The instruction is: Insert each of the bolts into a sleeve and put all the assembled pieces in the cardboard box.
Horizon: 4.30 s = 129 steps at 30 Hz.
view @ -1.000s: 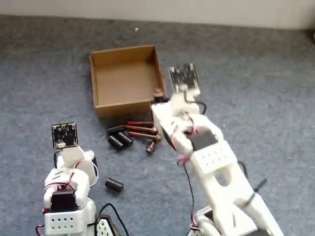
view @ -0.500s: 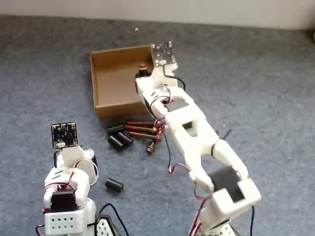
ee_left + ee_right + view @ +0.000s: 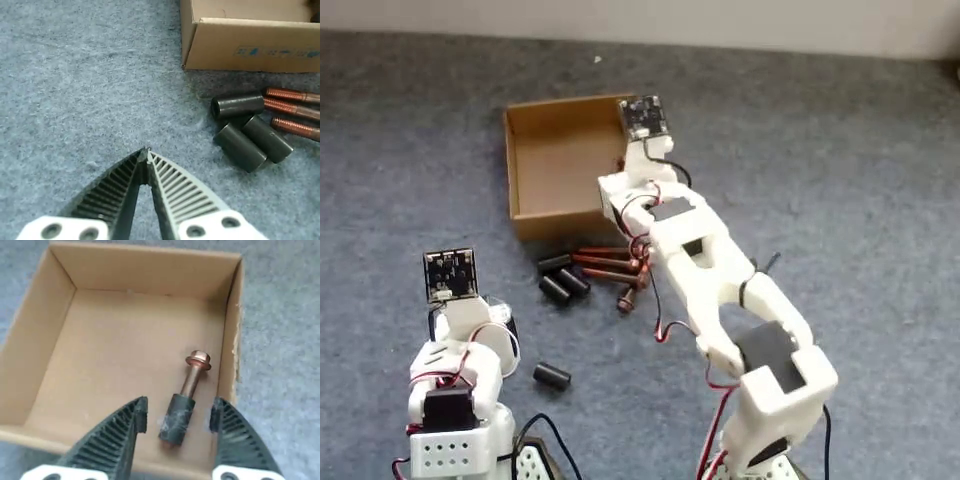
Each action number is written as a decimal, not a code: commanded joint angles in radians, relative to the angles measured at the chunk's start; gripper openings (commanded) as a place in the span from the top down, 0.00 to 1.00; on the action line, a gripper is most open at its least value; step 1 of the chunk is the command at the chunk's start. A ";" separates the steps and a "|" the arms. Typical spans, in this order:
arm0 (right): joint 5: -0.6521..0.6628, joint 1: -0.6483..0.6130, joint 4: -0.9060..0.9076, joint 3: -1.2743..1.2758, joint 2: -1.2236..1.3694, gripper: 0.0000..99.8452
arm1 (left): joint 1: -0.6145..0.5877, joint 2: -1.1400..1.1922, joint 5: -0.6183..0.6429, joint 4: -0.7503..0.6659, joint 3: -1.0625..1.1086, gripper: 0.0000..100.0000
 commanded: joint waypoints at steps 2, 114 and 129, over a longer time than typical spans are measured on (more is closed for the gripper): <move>-0.008 0.004 0.193 -0.054 -0.200 0.81 | -0.007 -0.002 -0.017 -0.023 0.022 0.99; -0.057 0.194 0.297 0.865 -0.943 0.99 | -0.084 0.001 -0.531 0.035 -0.337 0.99; -0.058 0.334 0.208 0.875 -0.941 0.99 | 0.231 0.648 -0.789 0.146 -0.699 0.90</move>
